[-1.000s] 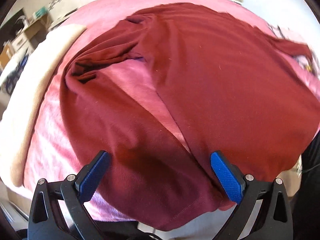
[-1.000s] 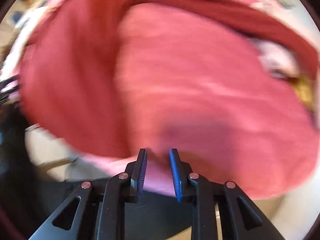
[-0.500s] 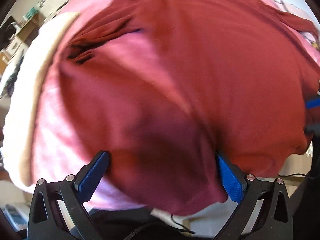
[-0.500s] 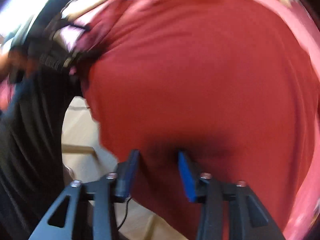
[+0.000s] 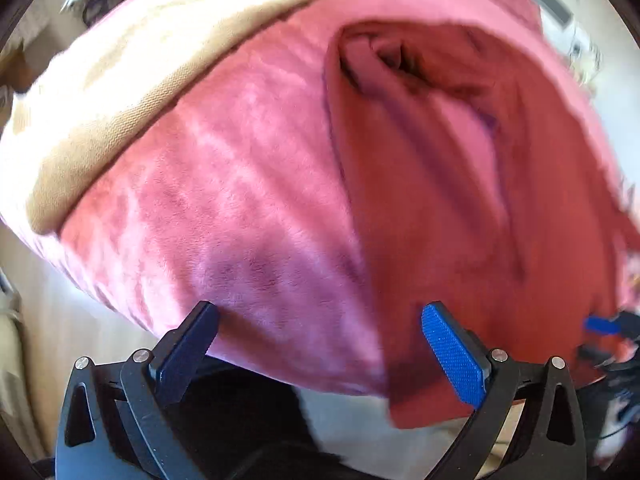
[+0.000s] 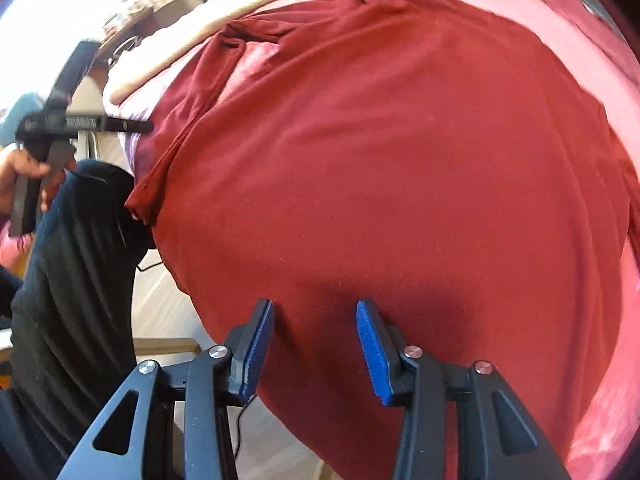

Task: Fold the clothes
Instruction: 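Smooth the garment flat on the bed with both open grippers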

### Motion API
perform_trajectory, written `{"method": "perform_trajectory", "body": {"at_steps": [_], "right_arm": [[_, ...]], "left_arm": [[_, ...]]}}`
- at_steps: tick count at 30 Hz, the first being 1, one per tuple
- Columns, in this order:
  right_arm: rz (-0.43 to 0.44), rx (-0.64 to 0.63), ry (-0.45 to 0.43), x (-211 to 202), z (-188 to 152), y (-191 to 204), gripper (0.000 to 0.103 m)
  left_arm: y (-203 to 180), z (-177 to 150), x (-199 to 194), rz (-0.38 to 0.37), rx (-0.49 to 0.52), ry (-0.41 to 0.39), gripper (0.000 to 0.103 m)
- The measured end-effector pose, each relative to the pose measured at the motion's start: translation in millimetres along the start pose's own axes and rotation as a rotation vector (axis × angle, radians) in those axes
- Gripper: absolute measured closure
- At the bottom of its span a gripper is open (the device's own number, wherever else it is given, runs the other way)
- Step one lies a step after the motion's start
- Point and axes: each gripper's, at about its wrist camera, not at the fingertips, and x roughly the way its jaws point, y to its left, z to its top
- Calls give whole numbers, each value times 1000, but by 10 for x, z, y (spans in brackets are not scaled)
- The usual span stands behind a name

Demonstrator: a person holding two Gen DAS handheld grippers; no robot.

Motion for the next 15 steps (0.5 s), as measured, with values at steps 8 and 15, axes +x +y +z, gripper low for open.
{"method": "perform_trajectory", "body": {"at_steps": [8,15], "right_arm": [[21,41,2,-19,-33,-17,59],[54,90,-11,-96,-50,-157,59]], "left_arm": [[-49,59,83,49,60,-20,2],[584,277,-331,-213,-119,-22,98]]}}
